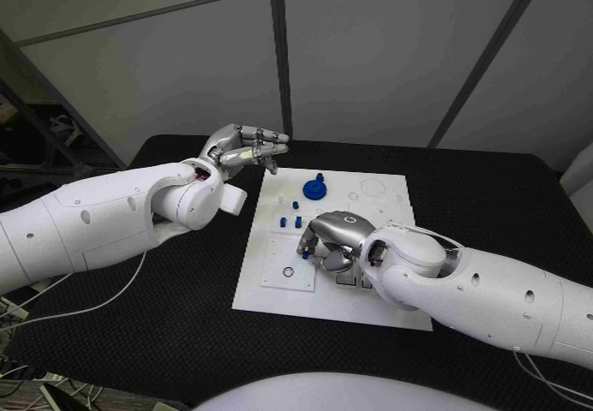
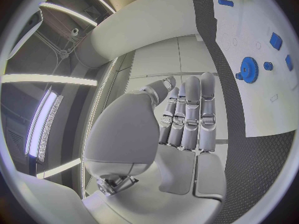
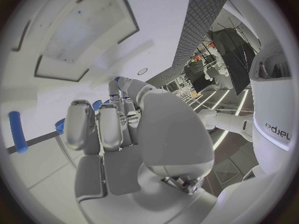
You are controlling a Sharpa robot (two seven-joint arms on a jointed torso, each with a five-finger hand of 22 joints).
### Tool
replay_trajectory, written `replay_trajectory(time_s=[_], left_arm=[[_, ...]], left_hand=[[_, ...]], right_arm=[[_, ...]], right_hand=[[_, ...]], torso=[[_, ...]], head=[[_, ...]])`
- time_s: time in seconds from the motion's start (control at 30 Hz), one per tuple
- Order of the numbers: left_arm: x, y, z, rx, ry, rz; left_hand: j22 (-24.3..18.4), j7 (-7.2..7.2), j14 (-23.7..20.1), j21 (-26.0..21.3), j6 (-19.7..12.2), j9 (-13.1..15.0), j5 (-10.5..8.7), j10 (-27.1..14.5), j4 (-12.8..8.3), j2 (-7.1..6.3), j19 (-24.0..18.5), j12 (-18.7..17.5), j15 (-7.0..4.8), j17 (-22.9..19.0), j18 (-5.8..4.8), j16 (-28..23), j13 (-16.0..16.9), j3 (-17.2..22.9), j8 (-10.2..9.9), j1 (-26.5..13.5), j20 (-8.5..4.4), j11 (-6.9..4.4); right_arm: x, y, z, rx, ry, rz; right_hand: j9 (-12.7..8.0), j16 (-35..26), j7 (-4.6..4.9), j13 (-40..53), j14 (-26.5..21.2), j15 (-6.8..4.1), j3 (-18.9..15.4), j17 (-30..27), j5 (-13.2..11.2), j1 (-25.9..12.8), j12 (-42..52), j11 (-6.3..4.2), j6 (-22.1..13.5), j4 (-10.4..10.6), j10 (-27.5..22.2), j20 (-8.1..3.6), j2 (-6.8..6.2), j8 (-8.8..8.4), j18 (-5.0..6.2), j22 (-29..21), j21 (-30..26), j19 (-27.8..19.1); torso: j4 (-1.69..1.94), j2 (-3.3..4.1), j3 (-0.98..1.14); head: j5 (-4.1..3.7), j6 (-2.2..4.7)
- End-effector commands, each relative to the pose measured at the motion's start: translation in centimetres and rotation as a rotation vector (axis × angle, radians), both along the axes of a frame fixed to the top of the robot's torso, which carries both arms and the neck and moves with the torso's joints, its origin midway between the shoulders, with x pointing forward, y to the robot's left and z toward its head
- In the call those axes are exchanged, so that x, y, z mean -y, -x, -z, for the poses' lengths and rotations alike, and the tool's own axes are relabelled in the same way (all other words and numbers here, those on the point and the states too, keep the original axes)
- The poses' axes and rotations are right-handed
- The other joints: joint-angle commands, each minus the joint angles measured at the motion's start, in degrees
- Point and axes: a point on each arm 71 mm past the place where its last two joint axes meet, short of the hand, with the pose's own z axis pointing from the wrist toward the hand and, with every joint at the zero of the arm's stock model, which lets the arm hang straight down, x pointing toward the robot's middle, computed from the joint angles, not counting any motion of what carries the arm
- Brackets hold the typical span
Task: Assemble the parts on the task board
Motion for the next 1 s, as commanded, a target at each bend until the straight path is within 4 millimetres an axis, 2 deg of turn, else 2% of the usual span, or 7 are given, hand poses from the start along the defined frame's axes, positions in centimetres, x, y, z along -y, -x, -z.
replay_trajectory(time_s=[0.03, 0.1, 0.2, 0.63, 0.8, 1.0], left_arm=[[0.1, 0.0, -0.1, 0.002, 0.007, 0.011], [0.1, 0.0, -0.1, 0.001, 0.006, 0.011], [0.1, 0.0, -0.1, 0.0, 0.006, 0.01], [-0.1, -0.1, 0.0, -0.005, 0.004, 0.009], [-0.2, -0.1, 0.0, -0.007, 0.002, 0.008], [-0.3, -0.1, 0.1, -0.01, 0.002, 0.01]], left_hand=[[-0.1, 0.39, -0.4, -0.4, -0.1, 0.0, 0.31, -0.3, -0.3, 0.53, -0.3, 0.4, 0.06, -0.1, -0.53, -0.3, -0.1, -0.1, 0.2, -0.1, 0.0, -0.05], [-0.1, 0.39, -0.4, -0.4, -0.1, 0.0, 0.31, -0.3, -0.3, 0.53, -0.3, 0.4, 0.06, -0.1, -0.53, -0.3, -0.1, -0.1, 0.2, -0.1, 0.0, -0.05], [-0.1, 0.39, -0.4, -0.4, -0.1, 0.0, 0.31, -0.3, -0.3, 0.53, -0.3, 0.4, 0.06, -0.1, -0.53, -0.3, -0.1, -0.1, 0.2, -0.1, 0.0, -0.05], [-0.1, 0.39, -0.4, -0.4, -0.1, 0.0, 0.31, -0.3, -0.3, 0.53, -0.3, 0.4, 0.06, -0.1, -0.53, -0.3, -0.1, -0.1, 0.2, -0.1, 0.0, -0.05], [-0.1, 0.39, -0.4, -0.4, -0.1, 0.0, 0.31, -0.3, -0.3, 0.53, -0.3, 0.4, 0.06, -0.1, -0.53, -0.3, -0.1, -0.1, 0.2, -0.1, 0.0, -0.05], [-0.1, 0.4, -0.4, -0.4, -0.1, 0.0, 0.3, -0.3, -0.3, 0.61, -0.3, 0.4, 0.08, -0.2, -0.53, -0.4, -0.1, -0.2, 0.2, -0.2, 0.01, -0.04]], right_arm=[[0.2, 0.1, 0.4, 0.005, 0.031, -0.002], [0.2, 0.0, 0.3, 0.012, 0.022, 0.001], [0.2, 0.0, 0.2, 0.02, 0.012, 0.002], [1.1, 0.6, -0.9, 0.076, -0.078, 0.014], [2.5, 0.6, -1.4, 0.089, -0.111, 0.053], [6.0, -0.9, -3.0, 0.069, -0.106, 0.152]], right_hand=[[-1.1, -0.2, 1.0, -0.9, 2.0, 1.12, -0.6, -0.7, 0.4, -1.4, -1.5, 1.05, -3.7, 0.3, -3.2, 0.76, -0.59, -0.67, -0.67, -1.4, -1.2, -1.2], [-1.8, -1.0, 1.46, -1.6, 1.6, 1.78, -1.0, -1.9, 0.3, -2.0, -2.4, 1.92, -6.9, 0.4, -6.3, 1.44, -1.4, -0.64, -0.08, -3.7, -3.0, -3.2], [-2.0, -1.9, 1.42, -2.1, 1.1, 2.06, -1.6, -3.5, 0.2, -2.1, -2.1, 2.25, -9.1, 0.3, -8.6, 1.93, -1.86, -0.53, 0.48, -5.8, -4.6, -4.9], [-1.7, -2.3, 1.34, -2.2, 0.8, 2.14, -2.3, -4.2, 0.6, -2.0, -1.2, 2.32, -9.2, 0.1, -10.1, 2.13, -1.75, -0.18, 0.68, -6.6, -5.3, -5.5], [-1.6, -2.5, 1.2, -2.2, 0.7, 2.05, -2.3, -4.7, 0.8, -1.9, -0.5, 2.23, -8.6, 0.2, -10.0, 2.11, -1.45, 0.04, 0.74, -6.8, -5.5, -5.6], [-1.5, -2.3, 0.9, -2.2, 0.8, 1.9, -3.0, -4.7, 0.6, -2.6, 0.8, 1.97, -7.9, 0.6, -10.0, 1.99, -1.67, 0.17, 0.67, -6.6, -5.4, -5.2]], torso=[[-0.03, -0.05, -0.02], [-0.04, -0.06, 0.0], [-0.03, -0.03, 0.01], [-0.1, -0.03, 0.08], [-0.17, -0.14, 0.04], [-0.09, -0.1, -0.01]], head=[[0.03, -0.07], [0.05, 0.02], [0.03, 0.06], [-0.03, 0.47], [-0.44, 0.97], [-1.2, 1.79]])
